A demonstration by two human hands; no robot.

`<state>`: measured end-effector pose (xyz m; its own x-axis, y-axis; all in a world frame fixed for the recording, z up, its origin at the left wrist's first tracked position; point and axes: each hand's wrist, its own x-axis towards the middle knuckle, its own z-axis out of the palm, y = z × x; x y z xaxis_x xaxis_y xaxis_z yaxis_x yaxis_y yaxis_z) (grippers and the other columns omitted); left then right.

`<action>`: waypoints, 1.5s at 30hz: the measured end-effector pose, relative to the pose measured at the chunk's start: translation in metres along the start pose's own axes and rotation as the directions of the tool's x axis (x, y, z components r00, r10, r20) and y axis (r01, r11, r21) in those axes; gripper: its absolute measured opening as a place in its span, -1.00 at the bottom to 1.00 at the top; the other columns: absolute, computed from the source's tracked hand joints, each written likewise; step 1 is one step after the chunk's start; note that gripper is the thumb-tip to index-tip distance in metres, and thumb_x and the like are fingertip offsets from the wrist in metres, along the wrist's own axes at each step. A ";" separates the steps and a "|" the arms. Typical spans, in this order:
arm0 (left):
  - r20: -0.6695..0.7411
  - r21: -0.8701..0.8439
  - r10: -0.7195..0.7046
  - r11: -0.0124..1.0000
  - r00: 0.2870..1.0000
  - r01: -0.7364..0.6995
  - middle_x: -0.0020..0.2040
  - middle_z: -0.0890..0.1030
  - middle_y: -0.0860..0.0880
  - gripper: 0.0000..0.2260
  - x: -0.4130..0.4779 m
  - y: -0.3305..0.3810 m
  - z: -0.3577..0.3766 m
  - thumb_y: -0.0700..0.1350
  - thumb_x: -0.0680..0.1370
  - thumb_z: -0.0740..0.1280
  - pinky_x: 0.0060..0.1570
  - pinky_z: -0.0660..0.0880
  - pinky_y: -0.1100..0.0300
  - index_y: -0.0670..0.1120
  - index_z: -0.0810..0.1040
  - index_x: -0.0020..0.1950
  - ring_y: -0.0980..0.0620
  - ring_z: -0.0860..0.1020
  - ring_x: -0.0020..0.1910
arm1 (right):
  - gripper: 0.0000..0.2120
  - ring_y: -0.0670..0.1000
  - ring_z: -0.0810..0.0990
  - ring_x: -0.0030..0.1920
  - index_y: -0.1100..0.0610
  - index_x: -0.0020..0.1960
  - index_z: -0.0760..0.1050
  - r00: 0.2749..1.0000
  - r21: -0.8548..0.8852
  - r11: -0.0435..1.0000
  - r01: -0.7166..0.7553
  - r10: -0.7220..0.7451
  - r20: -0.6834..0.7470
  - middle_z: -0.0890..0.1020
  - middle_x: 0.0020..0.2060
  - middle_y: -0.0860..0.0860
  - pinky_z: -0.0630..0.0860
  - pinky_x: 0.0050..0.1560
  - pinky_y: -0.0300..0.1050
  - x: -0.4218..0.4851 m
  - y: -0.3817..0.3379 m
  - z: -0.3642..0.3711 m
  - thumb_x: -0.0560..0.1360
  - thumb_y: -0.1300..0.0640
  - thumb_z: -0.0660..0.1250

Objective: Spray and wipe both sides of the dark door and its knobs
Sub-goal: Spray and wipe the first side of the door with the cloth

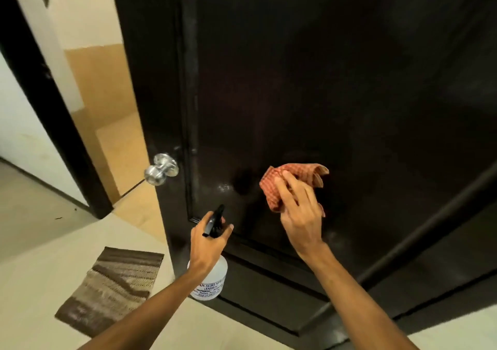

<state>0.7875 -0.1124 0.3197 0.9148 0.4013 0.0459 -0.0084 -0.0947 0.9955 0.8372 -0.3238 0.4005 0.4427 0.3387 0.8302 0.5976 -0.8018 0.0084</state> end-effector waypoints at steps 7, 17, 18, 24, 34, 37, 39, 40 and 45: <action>-0.089 0.046 0.064 0.997 0.994 -0.060 -0.21 0.67 0.12 -0.82 0.032 0.001 -0.071 -0.26 0.49 0.56 -0.10 0.51 0.42 -0.05 0.60 -0.09 0.18 0.64 -0.18 | -0.60 0.11 0.53 0.12 0.20 0.29 0.59 0.815 0.113 0.893 0.436 -0.445 0.372 0.62 0.16 0.13 0.63 -0.01 -0.02 0.020 -0.051 0.091 0.46 0.34 0.45; -0.078 0.094 0.035 0.995 0.996 -0.027 -0.15 0.66 0.11 -0.80 0.051 -0.030 -0.142 -0.20 0.47 0.58 -0.03 0.61 0.17 -0.01 0.61 -0.04 0.10 0.65 -0.11 | -0.82 0.08 0.52 0.05 0.12 0.03 0.66 0.655 0.161 0.843 0.513 -0.506 0.562 0.60 -0.03 0.04 0.51 0.01 -0.05 0.012 -0.127 0.195 0.55 0.14 0.30; -0.072 0.097 0.038 0.995 0.997 -0.030 -0.14 0.66 0.14 -0.80 0.055 -0.027 -0.145 -0.19 0.48 0.58 -0.03 0.60 0.21 0.00 0.61 -0.03 0.12 0.65 -0.09 | -0.84 0.07 0.51 0.03 0.10 0.00 0.66 0.647 0.161 0.848 0.506 -0.496 0.579 0.60 -0.04 0.03 0.51 -0.01 -0.06 0.016 -0.129 0.199 0.53 0.12 0.32; -0.092 0.100 0.023 0.995 0.995 -0.014 -0.11 0.66 0.17 -0.81 0.064 -0.039 -0.164 -0.17 0.50 0.56 0.00 0.59 0.25 0.01 0.61 0.01 0.16 0.65 -0.05 | -0.66 0.16 0.51 0.24 0.21 0.31 0.54 0.747 0.082 0.864 0.496 -0.474 0.466 0.54 0.29 0.17 0.54 0.20 0.01 0.055 -0.140 0.203 0.54 0.28 0.36; -0.075 0.078 0.014 0.997 0.997 -0.008 -0.11 0.67 0.15 -0.81 0.064 -0.034 -0.169 -0.16 0.50 0.57 0.01 0.60 0.23 0.03 0.62 0.01 0.15 0.66 -0.06 | -0.70 0.15 0.50 0.25 0.11 0.20 0.61 0.548 0.125 0.771 0.624 -0.547 0.633 0.58 0.24 0.10 0.52 0.23 0.07 0.064 -0.131 0.191 0.47 0.19 0.47; -0.051 0.065 0.039 0.997 0.998 -0.036 -0.12 0.67 0.11 -0.83 0.055 -0.026 -0.166 -0.15 0.51 0.55 0.00 0.61 0.15 0.03 0.62 -0.02 0.10 0.65 -0.06 | -0.63 0.14 0.56 0.20 0.16 0.28 0.59 0.676 0.080 0.793 0.604 -0.563 0.476 0.60 0.19 0.11 0.56 0.16 0.05 0.087 -0.114 0.150 0.48 0.25 0.46; -0.037 0.027 0.068 0.997 0.997 -0.067 -0.12 0.67 0.06 -0.84 0.053 -0.015 -0.162 -0.17 0.51 0.55 0.02 0.62 0.07 0.01 0.62 -0.02 0.04 0.66 -0.05 | -0.66 0.16 0.55 0.21 0.20 0.31 0.58 0.800 -0.019 0.844 0.536 -0.501 0.330 0.60 0.21 0.14 0.52 0.13 0.06 0.126 -0.113 0.128 0.54 0.30 0.38; -0.036 0.008 0.077 0.997 0.996 -0.076 -0.12 0.68 0.04 -0.84 0.052 -0.010 -0.160 -0.18 0.50 0.55 0.03 0.62 0.05 -0.01 0.62 -0.02 0.02 0.67 -0.06 | -0.65 0.18 0.53 0.23 0.21 0.32 0.57 0.848 -0.056 0.875 0.481 -0.448 0.282 0.59 0.23 0.15 0.50 0.14 0.08 0.144 -0.116 0.124 0.55 0.32 0.32; -0.053 -0.080 0.096 0.992 0.994 -0.100 -0.12 0.69 0.01 -0.82 0.055 0.022 -0.145 -0.23 0.49 0.56 0.03 0.60 0.16 -0.01 0.65 -0.01 0.06 0.68 -0.07 | -0.63 0.16 0.48 0.27 0.18 0.30 0.54 0.828 -0.078 0.859 0.505 -0.457 0.326 0.54 0.30 0.14 0.49 0.15 0.05 0.134 -0.127 0.137 0.51 0.29 0.43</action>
<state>0.7786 0.0398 0.3562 0.8873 0.4377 0.1455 -0.1322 -0.0607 0.9894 0.9122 -0.1093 0.4340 0.3112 0.8072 0.5015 0.6851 -0.5563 0.4703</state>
